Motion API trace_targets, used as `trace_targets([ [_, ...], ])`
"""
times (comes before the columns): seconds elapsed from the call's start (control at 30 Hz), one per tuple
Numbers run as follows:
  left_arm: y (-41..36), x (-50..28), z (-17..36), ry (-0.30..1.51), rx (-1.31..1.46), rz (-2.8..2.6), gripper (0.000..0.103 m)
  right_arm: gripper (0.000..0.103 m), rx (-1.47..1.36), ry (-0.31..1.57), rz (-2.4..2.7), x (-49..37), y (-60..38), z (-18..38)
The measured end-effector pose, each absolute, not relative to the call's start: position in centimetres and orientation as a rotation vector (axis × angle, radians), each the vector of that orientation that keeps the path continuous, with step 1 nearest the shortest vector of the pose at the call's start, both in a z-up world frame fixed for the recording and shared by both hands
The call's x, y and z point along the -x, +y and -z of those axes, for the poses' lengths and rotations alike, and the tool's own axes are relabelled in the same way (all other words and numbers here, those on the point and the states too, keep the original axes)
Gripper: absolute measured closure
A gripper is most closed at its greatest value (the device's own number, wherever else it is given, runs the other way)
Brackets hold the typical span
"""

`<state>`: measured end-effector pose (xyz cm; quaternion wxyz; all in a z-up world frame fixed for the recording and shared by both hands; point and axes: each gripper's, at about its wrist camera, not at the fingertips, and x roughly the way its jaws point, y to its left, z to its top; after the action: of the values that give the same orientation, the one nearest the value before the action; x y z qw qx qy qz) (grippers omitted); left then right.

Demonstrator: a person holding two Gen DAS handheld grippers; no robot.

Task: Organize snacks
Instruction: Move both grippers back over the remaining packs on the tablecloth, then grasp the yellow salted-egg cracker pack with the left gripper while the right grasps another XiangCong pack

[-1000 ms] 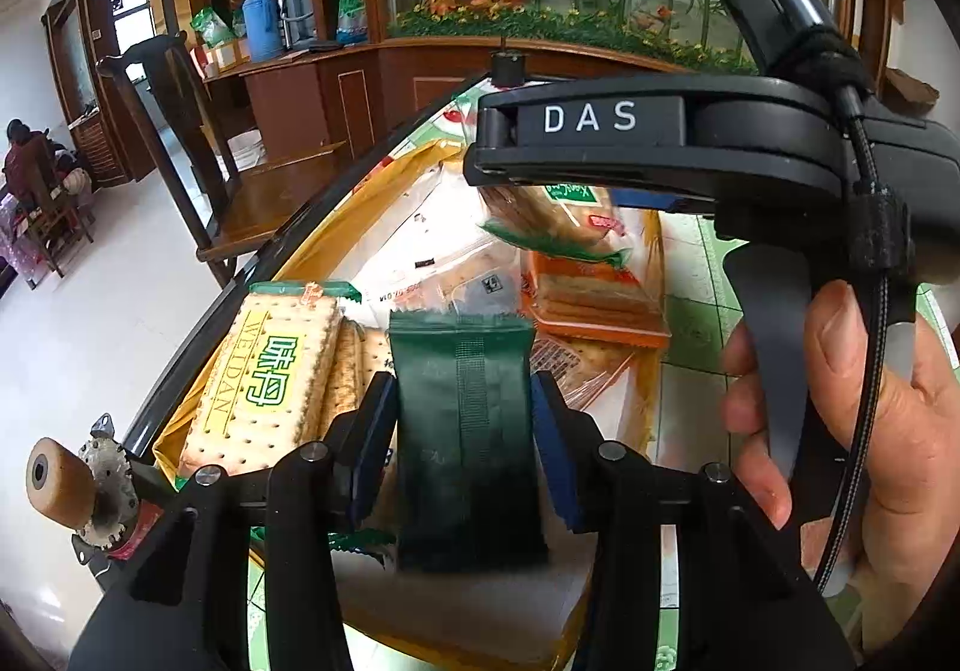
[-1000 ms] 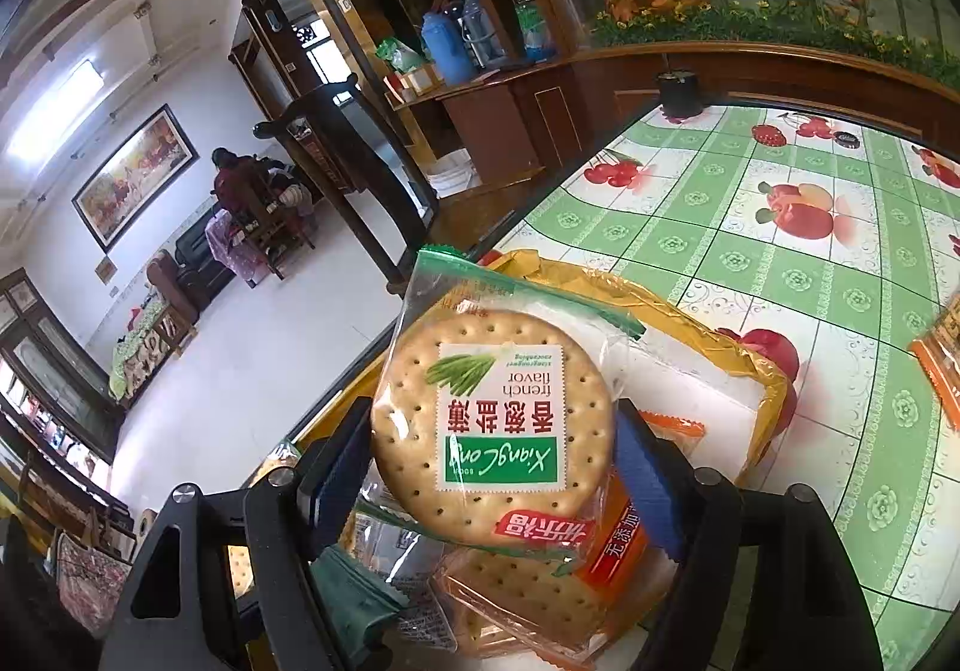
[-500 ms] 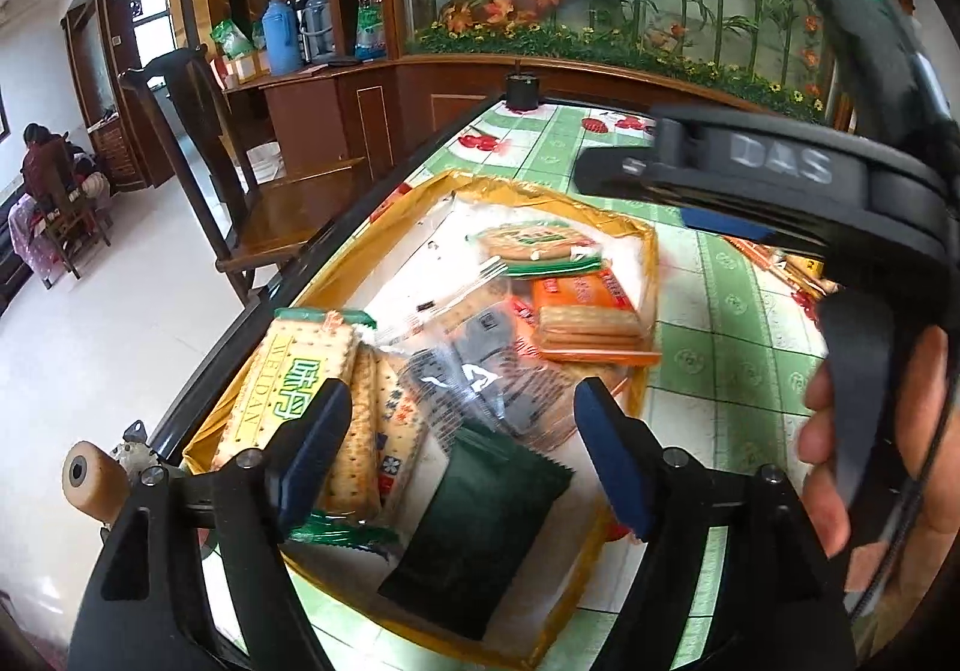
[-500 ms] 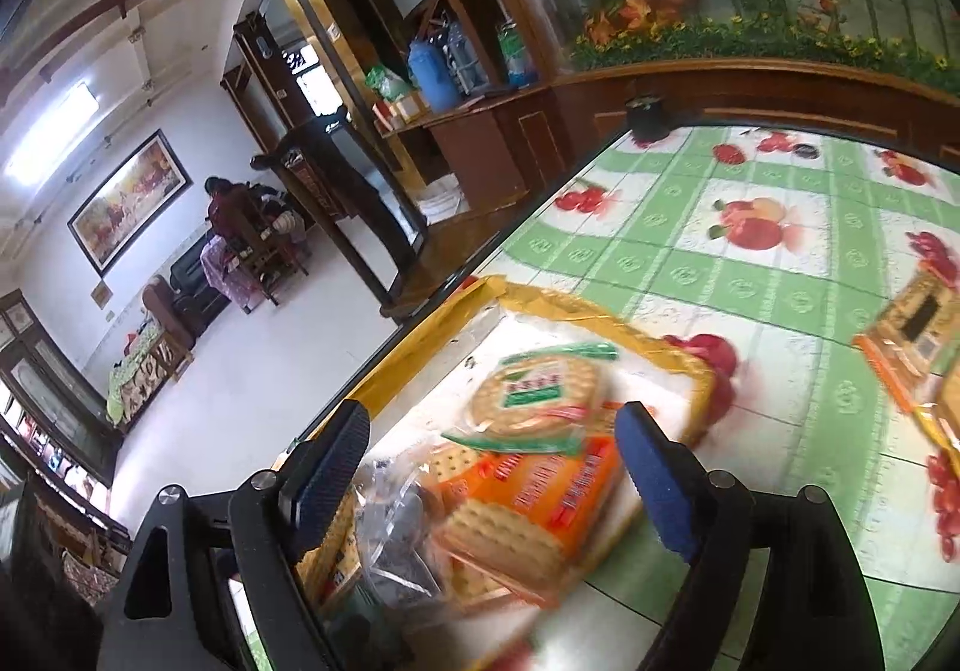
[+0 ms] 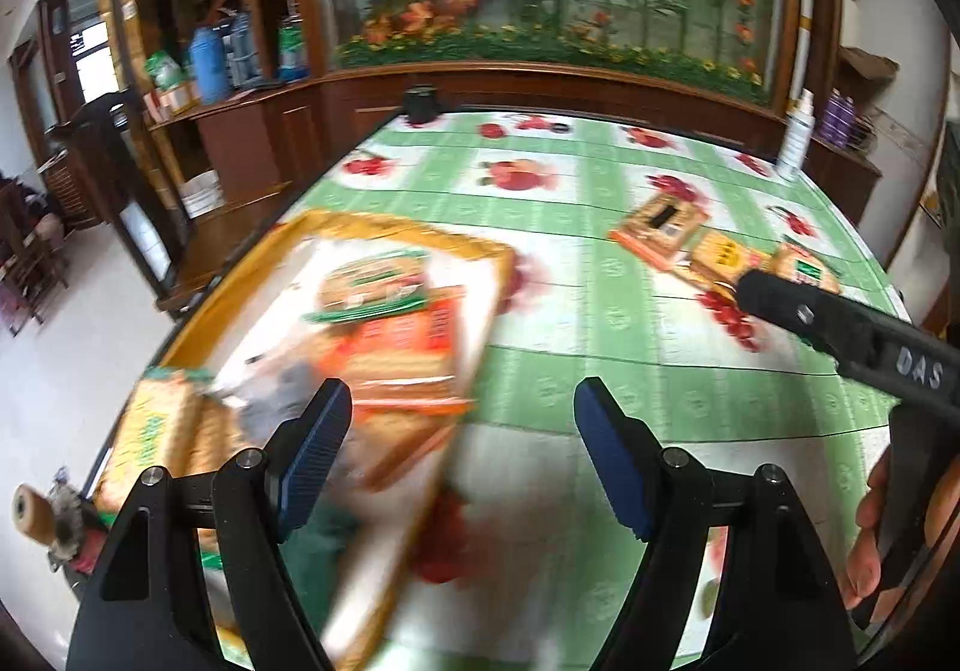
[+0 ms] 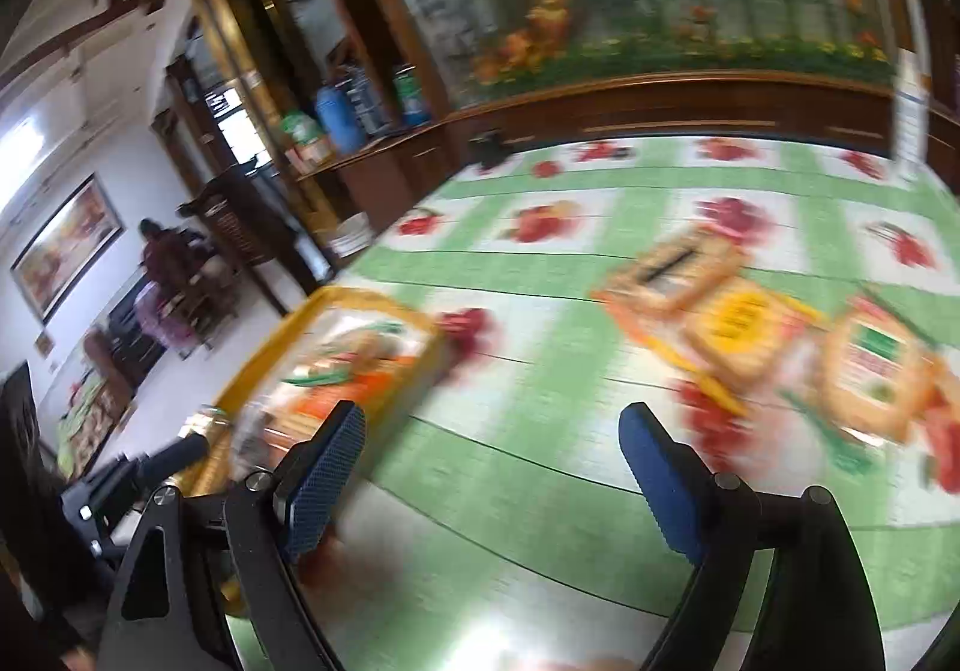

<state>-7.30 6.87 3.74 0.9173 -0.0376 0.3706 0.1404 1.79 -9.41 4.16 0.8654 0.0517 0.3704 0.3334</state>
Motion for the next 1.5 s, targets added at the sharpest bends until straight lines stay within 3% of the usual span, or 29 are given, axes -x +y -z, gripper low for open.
trace_targets([
  [0.13,4.6,4.8,-3.6,0.776,0.058,-0.228,0.022,0.006,-0.127,0.782,-0.585,-2.3,-15.0,-3.3],
  [0.47,1.3,-2.9,-1.9,0.851,0.068,-0.118,0.021,0.006,-0.164,0.789,-0.430,-5.2,-22.8,-2.0],
  [0.63,-0.3,-6.0,-0.3,0.899,0.089,-0.038,0.021,0.006,-0.130,0.787,-0.389,-7.6,-23.2,-1.8],
  [1.0,-1.4,-10.4,1.8,0.978,0.297,0.000,0.022,0.000,0.252,0.793,-0.378,-11.1,-18.4,0.1],
  [1.5,-6.7,-15.6,2.5,1.036,-0.077,0.249,0.020,0.000,0.323,0.832,-0.384,-12.1,-18.4,1.5],
])
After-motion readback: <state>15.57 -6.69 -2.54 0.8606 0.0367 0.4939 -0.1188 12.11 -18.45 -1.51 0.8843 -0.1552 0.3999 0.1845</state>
